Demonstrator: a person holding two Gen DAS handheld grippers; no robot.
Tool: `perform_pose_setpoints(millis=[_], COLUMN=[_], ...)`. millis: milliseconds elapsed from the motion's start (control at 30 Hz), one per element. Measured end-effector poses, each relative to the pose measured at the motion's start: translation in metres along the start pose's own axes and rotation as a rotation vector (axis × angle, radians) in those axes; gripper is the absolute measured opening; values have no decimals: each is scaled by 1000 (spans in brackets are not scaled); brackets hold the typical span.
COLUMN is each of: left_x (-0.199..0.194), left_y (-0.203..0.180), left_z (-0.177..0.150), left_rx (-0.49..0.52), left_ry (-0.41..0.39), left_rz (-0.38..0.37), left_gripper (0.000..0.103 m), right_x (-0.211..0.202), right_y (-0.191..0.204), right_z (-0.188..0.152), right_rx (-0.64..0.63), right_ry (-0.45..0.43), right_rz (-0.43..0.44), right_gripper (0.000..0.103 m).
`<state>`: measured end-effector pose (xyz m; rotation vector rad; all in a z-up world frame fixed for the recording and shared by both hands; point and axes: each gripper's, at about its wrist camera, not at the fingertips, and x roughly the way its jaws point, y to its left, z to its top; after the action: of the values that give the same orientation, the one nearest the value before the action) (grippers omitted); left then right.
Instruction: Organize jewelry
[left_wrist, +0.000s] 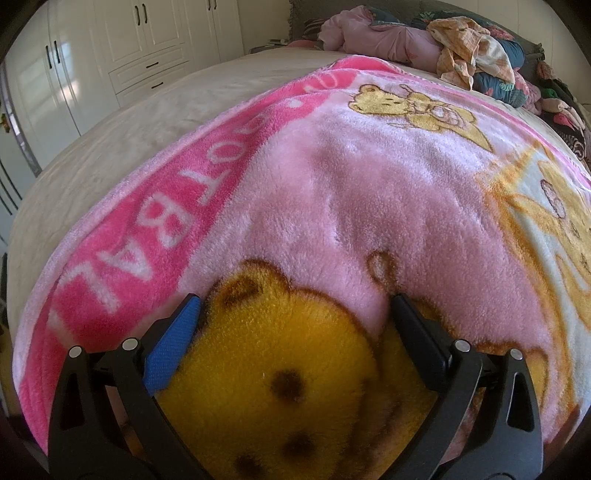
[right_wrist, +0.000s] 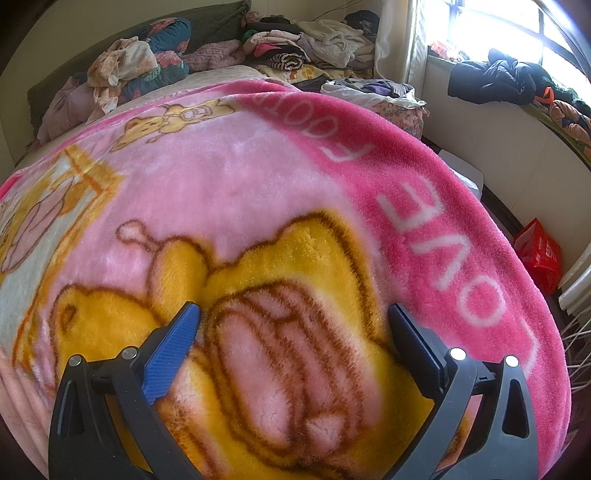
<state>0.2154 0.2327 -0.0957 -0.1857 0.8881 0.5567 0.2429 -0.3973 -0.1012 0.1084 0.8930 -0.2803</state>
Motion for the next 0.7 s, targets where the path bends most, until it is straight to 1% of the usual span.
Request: perform_pose_setpoints(millis=[700], left_x=[1], left_y=[0], left_z=[0], left_rx=[-1], left_ry=[0], left_rz=[-1], left_gripper=[93], right_x=[0], right_y=[0], right_z=[0], right_rx=[0], right_ry=[1], right_rz=[-1], right_gripper=[98])
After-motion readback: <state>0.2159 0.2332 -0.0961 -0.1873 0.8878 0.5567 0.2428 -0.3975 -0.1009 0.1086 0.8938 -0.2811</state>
